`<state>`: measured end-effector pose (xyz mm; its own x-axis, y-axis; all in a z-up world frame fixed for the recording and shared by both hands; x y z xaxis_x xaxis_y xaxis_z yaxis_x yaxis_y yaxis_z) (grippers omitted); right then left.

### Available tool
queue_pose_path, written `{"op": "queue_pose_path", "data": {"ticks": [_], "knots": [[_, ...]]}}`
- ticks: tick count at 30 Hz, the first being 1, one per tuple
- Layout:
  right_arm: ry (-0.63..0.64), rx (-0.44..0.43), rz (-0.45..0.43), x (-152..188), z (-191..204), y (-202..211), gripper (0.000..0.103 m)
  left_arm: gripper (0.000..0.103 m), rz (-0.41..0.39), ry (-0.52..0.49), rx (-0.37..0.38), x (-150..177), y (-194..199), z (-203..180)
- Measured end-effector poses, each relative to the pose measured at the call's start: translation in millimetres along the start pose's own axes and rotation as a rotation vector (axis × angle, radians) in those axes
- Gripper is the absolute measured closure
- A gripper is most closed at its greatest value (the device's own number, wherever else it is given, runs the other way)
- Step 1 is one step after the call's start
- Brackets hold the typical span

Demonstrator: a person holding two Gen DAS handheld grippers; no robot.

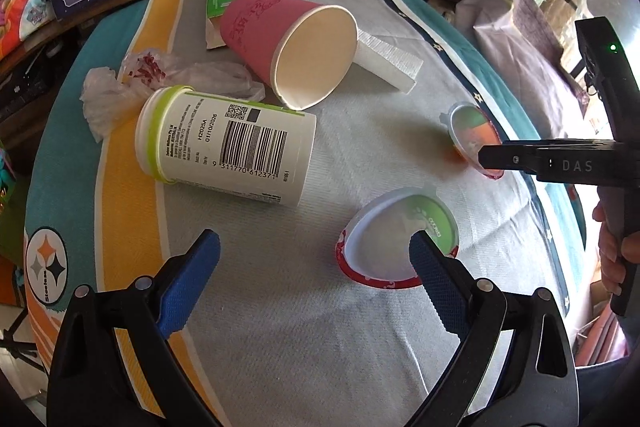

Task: Collect trash
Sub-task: 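Grasp the red-rimmed clear lid with the left gripper while the right gripper grasps the orange-rimmed lid, then carry both lids over the teal bin and open both grippers to drop them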

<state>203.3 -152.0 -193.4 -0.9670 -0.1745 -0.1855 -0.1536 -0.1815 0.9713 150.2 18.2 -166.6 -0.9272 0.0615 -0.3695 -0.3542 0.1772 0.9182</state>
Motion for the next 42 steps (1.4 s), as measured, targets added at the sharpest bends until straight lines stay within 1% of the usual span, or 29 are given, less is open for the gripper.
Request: {"op": "queue_pose_path", "data": {"ticks": [2,4,5,6,7,10,12,13,15,16,17,19,20,21,22,23,24,25,27,32,37,42], "knots": [[-0.003,-0.002,0.003,-3,1,-3,0.069,0.007,0.001,-0.003,-0.002,0,-1,0],[0.005,0.008,-0.006,-5,3,-3,0.073,0.007,0.003,-0.006,-0.001,1,-3,-1],[0.012,-0.003,-0.001,-5,6,-4,0.077,0.007,0.004,-0.010,-0.001,1,-4,-3],[0.011,-0.018,0.008,-4,8,-6,0.092,0.007,0.005,-0.017,-0.002,1,-5,-4],[0.014,-0.019,0.006,-3,10,-6,0.097,0.008,0.005,-0.024,-0.004,2,-6,-6],[0.038,-0.011,-0.002,1,13,-2,0.099,0.010,-0.007,-0.052,-0.012,1,-6,-12],[0.041,-0.006,-0.005,5,11,0,0.099,0.025,-0.012,-0.081,-0.013,0,-6,-18],[0.041,-0.002,-0.006,7,9,1,0.099,0.029,-0.009,-0.092,-0.011,0,-6,-21],[0.036,-0.004,-0.007,11,6,4,0.099,0.045,0.004,-0.116,-0.004,3,-9,-27],[0.033,-0.005,-0.007,13,5,5,0.099,0.047,0.014,-0.126,-0.002,4,-11,-30],[0.030,-0.006,-0.009,15,3,6,0.099,0.048,0.012,-0.140,-0.013,5,-11,-33],[0.025,-0.007,-0.012,19,0,8,0.099,0.048,0.016,-0.163,-0.010,7,-12,-39],[0.023,-0.007,-0.014,20,-1,9,0.099,0.051,0.019,-0.172,-0.009,9,-13,-42],[0.018,-0.008,-0.016,22,-3,10,0.099,0.059,0.019,-0.183,-0.014,9,-13,-45],[0.011,-0.009,-0.019,24,-5,11,0.099,0.065,0.019,-0.200,-0.020,10,-13,-49],[0.005,-0.008,-0.023,25,-7,13,0.099,0.080,0.022,-0.212,-0.019,12,-13,-53],[0.002,-0.008,-0.027,27,-9,15,0.099,0.086,0.024,-0.220,-0.015,13,-12,-57],[0.000,-0.009,-0.032,29,-11,17,0.099,0.089,0.019,-0.221,-0.012,13,-11,-59],[-0.002,-0.015,-0.039,33,-13,22,0.099,0.098,0.008,-0.221,-0.004,13,-6,-64],[-0.015,-0.027,-0.063,44,-23,34,0.099,0.098,-0.016,-0.227,-0.017,7,5,-75],[-0.041,-0.034,-0.084,55,-38,46,0.099,0.098,-0.014,-0.231,-0.030,2,10,-88],[-0.072,-0.035,-0.102,66,-57,56,0.099,0.098,-0.013,-0.278,-0.034,-5,14,-114]]}}
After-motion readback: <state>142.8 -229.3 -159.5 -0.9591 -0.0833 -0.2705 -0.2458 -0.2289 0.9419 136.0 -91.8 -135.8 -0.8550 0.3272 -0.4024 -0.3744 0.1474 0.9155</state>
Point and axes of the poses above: each gripper's, at about its wrist camera, not at the fingertips, and y roughly against the way its jaws point, z to its left, x to its underside, the point moved 10 cm from there along -y, roughly the way its jaws point, and after that the axes turned 8 degrees about z, right-handed, at the moved point
